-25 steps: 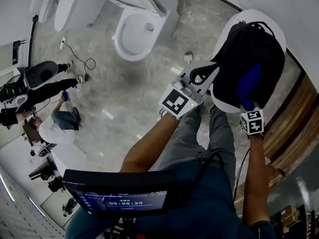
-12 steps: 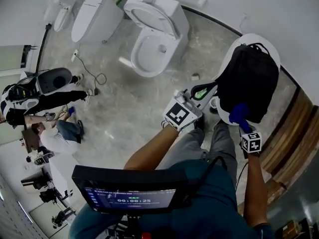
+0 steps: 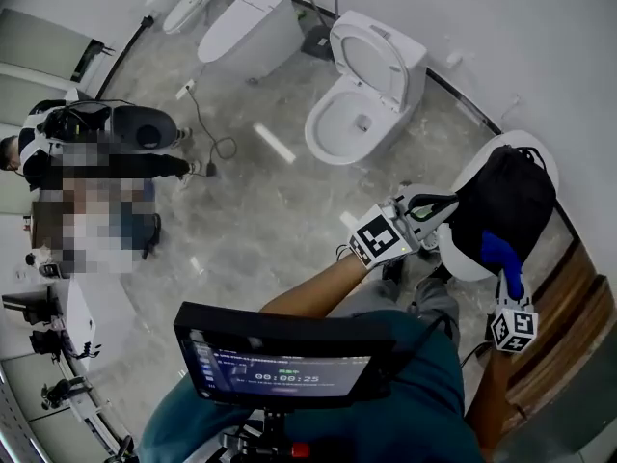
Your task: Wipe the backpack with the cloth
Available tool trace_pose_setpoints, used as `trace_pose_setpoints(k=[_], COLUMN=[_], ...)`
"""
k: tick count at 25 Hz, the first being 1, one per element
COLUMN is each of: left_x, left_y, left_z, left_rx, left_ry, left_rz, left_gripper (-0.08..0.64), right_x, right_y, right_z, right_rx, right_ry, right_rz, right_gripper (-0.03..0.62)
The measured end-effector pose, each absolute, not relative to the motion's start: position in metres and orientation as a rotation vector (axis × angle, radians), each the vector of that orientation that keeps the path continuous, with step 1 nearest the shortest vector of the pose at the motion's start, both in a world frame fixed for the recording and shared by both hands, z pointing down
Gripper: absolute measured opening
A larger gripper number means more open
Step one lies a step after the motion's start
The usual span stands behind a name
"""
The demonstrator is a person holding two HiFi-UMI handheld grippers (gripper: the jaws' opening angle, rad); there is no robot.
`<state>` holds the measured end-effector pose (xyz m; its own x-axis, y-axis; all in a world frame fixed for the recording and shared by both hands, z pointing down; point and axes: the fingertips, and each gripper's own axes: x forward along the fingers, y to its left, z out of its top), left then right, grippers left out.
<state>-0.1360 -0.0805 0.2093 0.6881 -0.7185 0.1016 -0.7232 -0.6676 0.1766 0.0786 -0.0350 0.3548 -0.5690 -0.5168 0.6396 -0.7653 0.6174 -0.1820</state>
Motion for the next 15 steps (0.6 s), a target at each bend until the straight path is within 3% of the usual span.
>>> trace_pose_setpoints(k=[5,8,15], left_x=[-0.184,-0.180,-0.155], left_y=[-0.068,-0.051,0.082], left_z=[0.210,0.172,0.096], left_rx=[2.707,2.740,2.851], left_ry=[-1.156,-1.129,-1.069], left_rz=[0.058,-0.014,-0.169], left_gripper=[0.003,0.003,0.003], right_x=[0.035,0.050,0.075], right_y=[-0.070,-0.066,0.069], right_z=[0.292,0.215,0.076], right_rx=[1.151,1.315,1.547], right_ry=[-2.482,-2.554,-2.706], right_rz=[0.616,0.569,0.245], right_gripper=[0.018,0.018,0.018])
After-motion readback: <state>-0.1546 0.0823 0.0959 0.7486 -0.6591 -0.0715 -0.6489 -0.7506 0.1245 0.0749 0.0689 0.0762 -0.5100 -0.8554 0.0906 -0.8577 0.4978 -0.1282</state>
